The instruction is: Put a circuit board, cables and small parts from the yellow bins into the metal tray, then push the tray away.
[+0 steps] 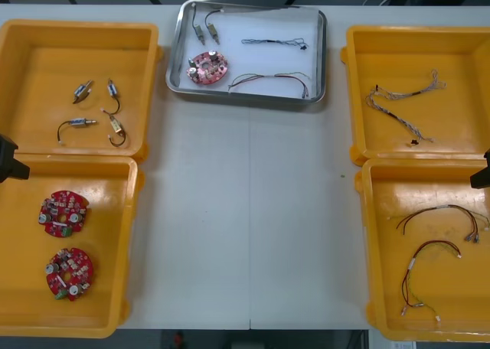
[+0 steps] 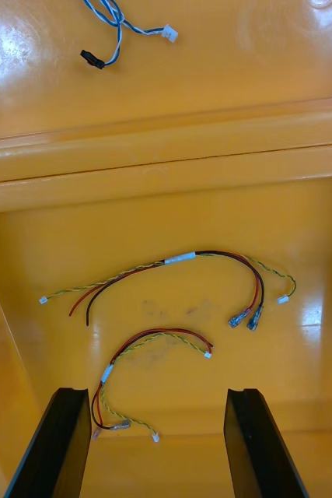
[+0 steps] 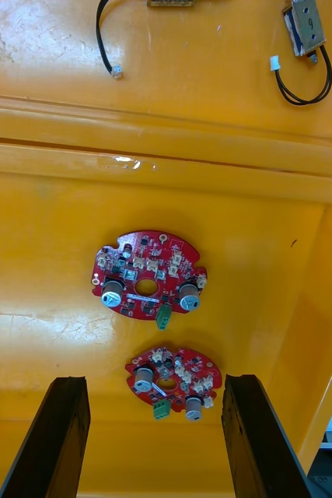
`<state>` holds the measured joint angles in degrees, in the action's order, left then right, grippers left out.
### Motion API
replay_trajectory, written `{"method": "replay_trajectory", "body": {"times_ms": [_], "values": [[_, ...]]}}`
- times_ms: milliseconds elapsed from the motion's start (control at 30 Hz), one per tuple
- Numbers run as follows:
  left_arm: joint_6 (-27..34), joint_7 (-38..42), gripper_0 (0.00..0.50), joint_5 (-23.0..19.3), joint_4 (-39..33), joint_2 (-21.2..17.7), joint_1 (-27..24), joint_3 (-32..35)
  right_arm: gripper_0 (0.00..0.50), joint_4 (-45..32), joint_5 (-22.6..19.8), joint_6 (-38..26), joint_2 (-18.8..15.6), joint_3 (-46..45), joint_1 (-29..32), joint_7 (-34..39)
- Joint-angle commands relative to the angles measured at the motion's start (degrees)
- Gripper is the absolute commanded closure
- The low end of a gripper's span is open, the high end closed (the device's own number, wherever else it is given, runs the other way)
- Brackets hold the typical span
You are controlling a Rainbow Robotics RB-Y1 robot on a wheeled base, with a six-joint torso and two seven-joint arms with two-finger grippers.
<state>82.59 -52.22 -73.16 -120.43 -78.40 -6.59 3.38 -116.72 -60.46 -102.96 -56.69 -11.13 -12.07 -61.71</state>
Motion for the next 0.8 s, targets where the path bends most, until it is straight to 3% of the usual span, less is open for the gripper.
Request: {"method": "replay_trajectory", "body": {"times_ms": [33, 800], "values": [[-0.4, 4.4, 0.0, -0.3, -0.2, -2.7, 0.0, 2.0, 0.0, -1.2, 0.4, 0.3, 0.4, -1.4, 0.4, 1.6], [-0.4, 4.4, 0.0, -0.3, -0.2, -2.7, 0.0, 2.0, 0.0, -1.2, 0.4, 0.3, 0.4, -1.4, 0.4, 1.6]]}}
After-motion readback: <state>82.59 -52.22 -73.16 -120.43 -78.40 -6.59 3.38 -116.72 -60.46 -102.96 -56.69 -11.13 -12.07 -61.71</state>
